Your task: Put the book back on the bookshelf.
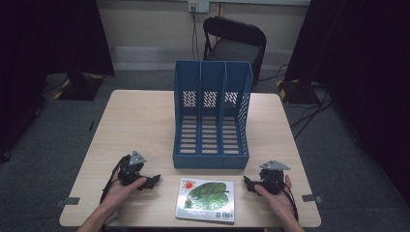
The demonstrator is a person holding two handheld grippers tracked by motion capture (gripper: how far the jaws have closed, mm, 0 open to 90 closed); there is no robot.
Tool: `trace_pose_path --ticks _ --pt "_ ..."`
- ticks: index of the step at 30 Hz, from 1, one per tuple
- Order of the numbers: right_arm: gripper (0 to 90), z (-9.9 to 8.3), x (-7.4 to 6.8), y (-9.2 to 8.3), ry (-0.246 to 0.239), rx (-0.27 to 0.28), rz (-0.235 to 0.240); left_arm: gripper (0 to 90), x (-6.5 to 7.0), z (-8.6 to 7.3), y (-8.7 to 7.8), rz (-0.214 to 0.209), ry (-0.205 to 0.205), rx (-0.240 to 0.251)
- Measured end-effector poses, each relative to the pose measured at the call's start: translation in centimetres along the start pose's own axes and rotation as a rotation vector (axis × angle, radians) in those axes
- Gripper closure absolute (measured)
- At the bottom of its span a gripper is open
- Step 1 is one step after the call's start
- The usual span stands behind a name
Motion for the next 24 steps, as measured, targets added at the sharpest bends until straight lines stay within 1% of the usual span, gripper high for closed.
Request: trace_pose_path --ticks 1,3,4,5,6,7,8,9,10,11,12,13,15,16,17,18,19,20,21,22,23,24 --pt "8.6 0.0 0.0 0.0 0.0 0.0 0.0 3.1 0.0 0.0 0.0 0.0 0.0 0.0" --pt "8.6 0.0 0.0 0.0 -0.001 0.0 0.0 10.2 -0.2 0.1 -0.1 0.007 -0.006 0.0" --pt "8.7 -0.1 0.1 -0.1 -0.004 -0.001 0.002 16.2 -0.3 0.3 -0.4 0.011 -0.028 0.005" --pt "8.7 -0.1 0.1 -0.1 -0.004 -0.001 0.002 17.7 -0.3 0.3 -0.4 0.011 -0.028 0.005" --pt "9.3 -0.1 0.1 -0.2 -0.003 -0.001 0.001 15.5 -0.2 0.4 -0.4 -0.005 -0.055 0.003" --pt "9.3 -0.1 0.1 -0.2 -0.003 -0.001 0.001 16.9 -0.2 0.4 -0.4 -0.005 -0.055 0.003" --pt "11.0 0.0 0.1 -0.2 -0.002 -0.006 0.004 19.5 -0.1 0.5 -0.4 0.009 -0.019 -0.008" --pt "11.0 0.0 0.1 -0.2 -0.002 -0.006 0.004 20.7 -0.1 0.5 -0.4 0.009 -0.019 -0.008" --pt "16.2 0.1 0.0 -0.3 -0.003 -0.012 0.019 20.8 0.0 0.6 -0.3 0.001 -0.018 -0.007" --pt "16.2 0.1 0.0 -0.3 -0.003 -0.012 0.019 20.8 0.2 0.6 -0.3 -0.005 -0.02 -0.011" --pt "17.0 0.3 -0.2 -0.4 -0.002 -0.007 0.039 20.8 0.7 0.8 -0.4 -0.033 -0.024 -0.008" --pt "17.0 0.3 -0.2 -0.4 -0.002 -0.007 0.039 21.1 0.7 0.8 -0.4 -0.033 -0.024 -0.008" --pt "17.7 0.5 -0.6 -0.6 -0.008 -0.007 0.069 21.8 1.2 1.1 -0.5 -0.051 -0.027 0.007" --pt "19.9 0.6 -0.9 -0.7 -0.015 -0.006 0.089 22.2 1.5 1.3 -0.6 -0.063 -0.033 0.013" --pt "22.2 0.8 -1.7 -1.0 -0.044 -0.004 0.123 24.0 2.0 1.5 -0.8 -0.089 -0.045 0.018" --pt "22.5 0.8 -2.1 -1.1 -0.05 -0.003 0.141 24.7 2.5 1.6 -1.0 -0.107 -0.048 0.019" --pt "22.5 0.8 -2.1 -1.1 -0.05 -0.003 0.141 25.3 2.5 1.6 -1.0 -0.107 -0.048 0.019" --pt "22.5 1.1 -3.3 -1.5 -0.064 0.01 0.185 26.1 3.3 1.8 -1.1 -0.13 -0.034 0.019" --pt "22.5 1.1 -3.3 -1.5 -0.064 0.01 0.185 26.8 3.3 1.8 -1.1 -0.13 -0.034 0.019" --pt "24.3 1.3 -4.4 -2.0 -0.08 0.028 0.214 27.4 3.6 1.9 -1.2 -0.134 -0.028 0.019" --pt "24.6 1.3 -4.9 -2.3 -0.09 0.034 0.231 28.1 4.2 2.0 -1.4 -0.161 -0.036 0.021" --pt "25.0 1.4 -5.4 -2.6 -0.095 0.035 0.25 29.0 4.6 2.0 -1.4 -0.177 -0.038 0.021"
Point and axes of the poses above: each handheld gripper's, and its own axes: y roughly forward along the jaws, z roughly out of its top, x roughly to its right, the point moved 4 cm from there along y, roughly forward along the jaws, and after that the axes turned 12 degrees about x, right-handed, at the moved point
